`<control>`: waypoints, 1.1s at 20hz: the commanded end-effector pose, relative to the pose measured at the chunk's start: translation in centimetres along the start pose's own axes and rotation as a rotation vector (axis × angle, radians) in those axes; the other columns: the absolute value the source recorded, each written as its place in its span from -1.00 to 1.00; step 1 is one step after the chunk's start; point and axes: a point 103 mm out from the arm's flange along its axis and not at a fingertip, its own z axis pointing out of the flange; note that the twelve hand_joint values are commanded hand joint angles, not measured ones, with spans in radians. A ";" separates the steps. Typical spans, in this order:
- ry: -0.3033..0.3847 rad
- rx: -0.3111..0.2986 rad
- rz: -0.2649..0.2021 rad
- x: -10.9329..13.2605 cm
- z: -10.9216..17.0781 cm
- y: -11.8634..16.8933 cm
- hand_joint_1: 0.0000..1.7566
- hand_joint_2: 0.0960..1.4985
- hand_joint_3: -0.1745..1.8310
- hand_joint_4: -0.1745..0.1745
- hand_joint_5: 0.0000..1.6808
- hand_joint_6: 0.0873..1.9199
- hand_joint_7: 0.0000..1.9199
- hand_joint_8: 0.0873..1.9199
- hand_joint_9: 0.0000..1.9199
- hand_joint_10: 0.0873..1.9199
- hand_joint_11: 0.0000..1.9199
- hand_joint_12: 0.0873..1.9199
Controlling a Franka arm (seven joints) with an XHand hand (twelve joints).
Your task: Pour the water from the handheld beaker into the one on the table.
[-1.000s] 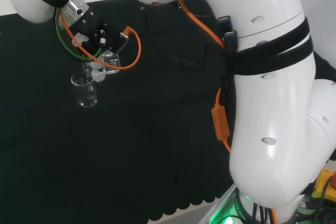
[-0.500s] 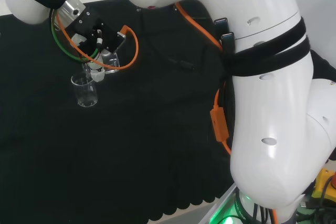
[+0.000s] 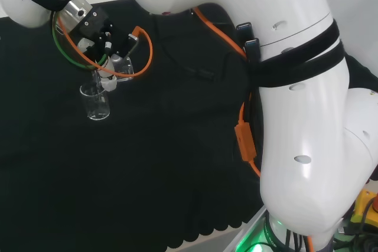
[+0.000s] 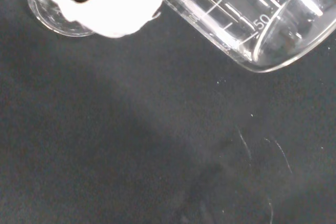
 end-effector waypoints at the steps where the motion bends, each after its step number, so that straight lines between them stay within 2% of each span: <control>1: -0.015 0.020 0.006 0.2 -0.1 0.0 0.45 0.39 -1.00 0.10 0.41 -0.22 0.58 -1.00 0.33 -0.52 -0.03 -0.02; 14: -0.049 0.041 0.021 0.1 -0.8 -0.3 0.45 0.39 -1.00 0.10 0.41 -0.22 0.58 -1.00 0.33 -0.51 -0.03 -0.02; 22: -0.050 0.036 0.013 -0.1 -0.8 -0.6 0.45 0.39 -1.00 0.09 0.41 -0.21 0.58 -1.00 0.33 -0.51 -0.03 -0.03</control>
